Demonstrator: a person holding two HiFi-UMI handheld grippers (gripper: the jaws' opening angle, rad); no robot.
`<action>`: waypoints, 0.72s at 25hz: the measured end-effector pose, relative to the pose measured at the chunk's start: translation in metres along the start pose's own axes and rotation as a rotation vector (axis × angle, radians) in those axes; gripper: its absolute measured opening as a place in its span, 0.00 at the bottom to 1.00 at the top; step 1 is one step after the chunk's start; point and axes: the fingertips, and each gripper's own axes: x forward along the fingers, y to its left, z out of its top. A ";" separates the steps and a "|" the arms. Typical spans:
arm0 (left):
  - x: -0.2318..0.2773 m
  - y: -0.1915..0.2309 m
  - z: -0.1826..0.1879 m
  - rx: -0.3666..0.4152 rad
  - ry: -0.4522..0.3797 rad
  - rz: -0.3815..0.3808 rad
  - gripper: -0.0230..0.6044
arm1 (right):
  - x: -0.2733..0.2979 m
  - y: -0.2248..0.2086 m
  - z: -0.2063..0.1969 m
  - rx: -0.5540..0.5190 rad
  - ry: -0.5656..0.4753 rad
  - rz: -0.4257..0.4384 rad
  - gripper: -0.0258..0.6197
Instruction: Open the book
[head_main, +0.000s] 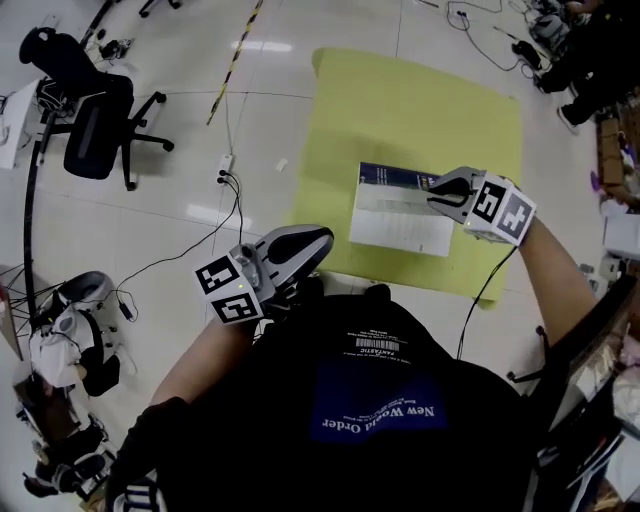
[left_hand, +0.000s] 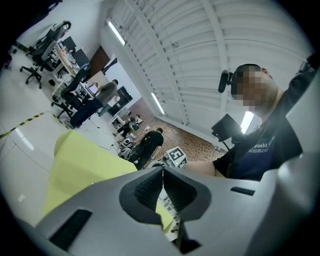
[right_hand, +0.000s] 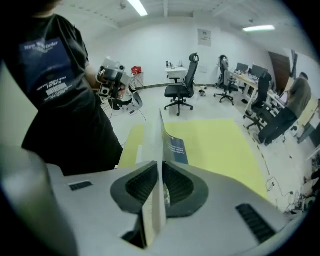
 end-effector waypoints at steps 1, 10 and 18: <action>-0.001 0.002 0.000 -0.003 -0.002 0.004 0.05 | -0.002 -0.009 0.001 0.019 -0.008 0.016 0.10; -0.006 0.016 0.001 -0.033 -0.014 0.039 0.05 | -0.021 -0.121 0.004 0.172 -0.085 -0.024 0.11; -0.008 0.032 0.006 -0.058 -0.007 0.075 0.05 | 0.004 -0.195 -0.004 0.169 -0.041 -0.104 0.11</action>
